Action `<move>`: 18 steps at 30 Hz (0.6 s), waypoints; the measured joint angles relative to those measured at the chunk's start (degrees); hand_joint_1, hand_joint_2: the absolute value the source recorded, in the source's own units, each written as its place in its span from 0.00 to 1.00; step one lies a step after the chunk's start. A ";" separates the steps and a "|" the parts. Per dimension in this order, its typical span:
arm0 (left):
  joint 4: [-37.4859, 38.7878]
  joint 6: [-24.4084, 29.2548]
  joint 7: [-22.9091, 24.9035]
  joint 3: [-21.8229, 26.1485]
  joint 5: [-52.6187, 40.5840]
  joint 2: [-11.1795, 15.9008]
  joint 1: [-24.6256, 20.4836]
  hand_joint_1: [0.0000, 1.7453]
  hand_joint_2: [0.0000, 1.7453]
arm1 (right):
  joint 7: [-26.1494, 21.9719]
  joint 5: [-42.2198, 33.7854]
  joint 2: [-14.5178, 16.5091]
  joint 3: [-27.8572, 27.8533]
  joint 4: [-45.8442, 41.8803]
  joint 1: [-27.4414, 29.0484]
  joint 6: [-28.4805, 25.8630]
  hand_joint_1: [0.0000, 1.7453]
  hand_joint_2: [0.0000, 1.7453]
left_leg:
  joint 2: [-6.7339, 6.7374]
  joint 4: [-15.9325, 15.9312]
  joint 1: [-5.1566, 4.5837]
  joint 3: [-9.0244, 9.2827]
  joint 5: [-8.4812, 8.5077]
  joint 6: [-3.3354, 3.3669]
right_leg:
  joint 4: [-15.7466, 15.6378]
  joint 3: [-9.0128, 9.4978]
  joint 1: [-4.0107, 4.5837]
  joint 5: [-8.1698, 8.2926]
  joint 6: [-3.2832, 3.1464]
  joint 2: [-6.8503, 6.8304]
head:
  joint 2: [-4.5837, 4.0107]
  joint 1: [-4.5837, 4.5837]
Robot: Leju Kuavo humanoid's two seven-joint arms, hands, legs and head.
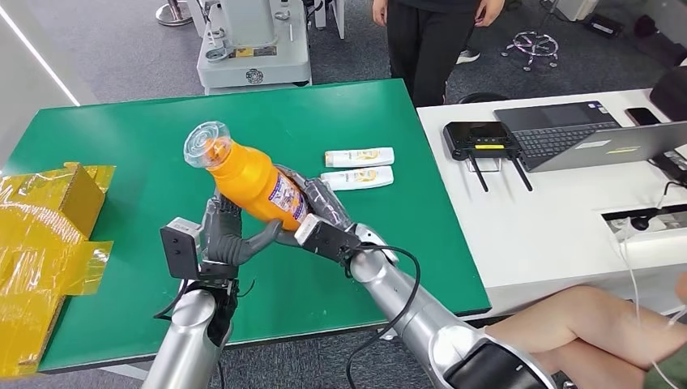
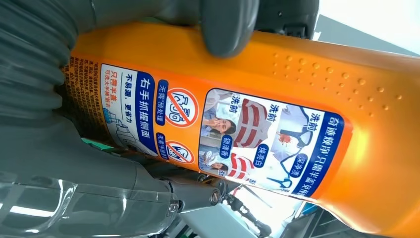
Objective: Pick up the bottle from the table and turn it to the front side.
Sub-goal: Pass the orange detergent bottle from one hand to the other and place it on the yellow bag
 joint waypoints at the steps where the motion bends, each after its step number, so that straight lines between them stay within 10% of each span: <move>1: 0.01 0.02 0.05 -0.07 -0.01 -0.09 0.00 0.00 1.00 | -0.01 -0.02 0.13 0.00 0.15 0.00 0.26 1.00 1.00 | 0.00 0.00 0.00 0.00 0.00 0.00 | 0.00 0.00 0.00 0.00 0.00 0.00 | 0.00 0.00; 18: 0.16 0.12 0.55 -0.44 0.30 -0.72 -0.30 0.00 1.00 | 0.70 0.93 1.27 -0.01 4.15 0.42 3.39 1.00 1.00 | 0.01 0.00 0.00 0.00 0.00 0.00 | 0.00 -0.02 0.00 0.00 0.00 0.00 | 0.00 0.00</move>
